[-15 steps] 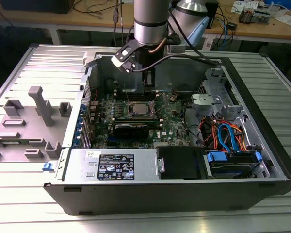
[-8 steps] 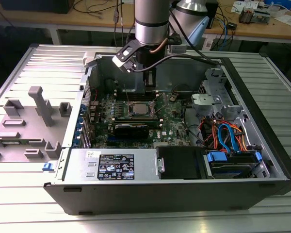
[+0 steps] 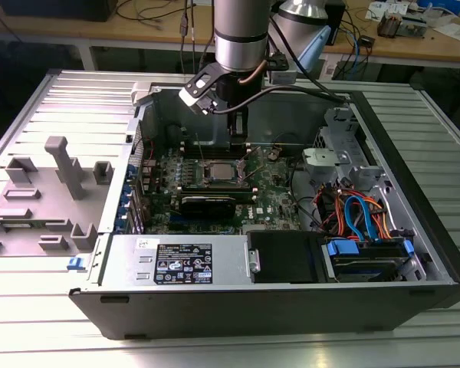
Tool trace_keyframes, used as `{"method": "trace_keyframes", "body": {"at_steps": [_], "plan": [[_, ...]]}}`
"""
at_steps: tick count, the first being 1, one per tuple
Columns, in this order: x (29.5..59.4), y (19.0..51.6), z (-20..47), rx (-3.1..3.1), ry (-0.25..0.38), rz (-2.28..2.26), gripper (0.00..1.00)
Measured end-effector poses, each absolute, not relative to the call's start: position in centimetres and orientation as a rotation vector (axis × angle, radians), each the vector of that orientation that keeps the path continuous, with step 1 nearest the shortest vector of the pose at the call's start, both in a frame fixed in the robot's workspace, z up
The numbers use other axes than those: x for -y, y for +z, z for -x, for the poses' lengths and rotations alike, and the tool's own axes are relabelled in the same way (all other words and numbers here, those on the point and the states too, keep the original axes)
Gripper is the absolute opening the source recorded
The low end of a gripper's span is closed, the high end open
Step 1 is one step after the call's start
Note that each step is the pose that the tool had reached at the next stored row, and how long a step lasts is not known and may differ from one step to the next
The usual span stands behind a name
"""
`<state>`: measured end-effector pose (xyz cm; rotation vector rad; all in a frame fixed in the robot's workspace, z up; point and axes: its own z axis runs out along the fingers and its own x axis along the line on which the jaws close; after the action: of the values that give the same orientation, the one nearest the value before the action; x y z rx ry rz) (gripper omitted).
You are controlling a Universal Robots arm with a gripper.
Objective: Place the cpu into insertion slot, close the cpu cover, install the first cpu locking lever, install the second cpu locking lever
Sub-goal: 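Close the cpu cover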
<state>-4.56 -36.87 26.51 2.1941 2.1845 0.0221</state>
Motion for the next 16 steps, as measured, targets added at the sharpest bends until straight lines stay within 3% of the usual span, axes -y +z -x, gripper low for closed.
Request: {"method": "trace_keyframes", "body": {"at_steps": [16], "plan": [[36.87,26.51,3.82,-2.185,0.022,-2.194,0.11]]}}
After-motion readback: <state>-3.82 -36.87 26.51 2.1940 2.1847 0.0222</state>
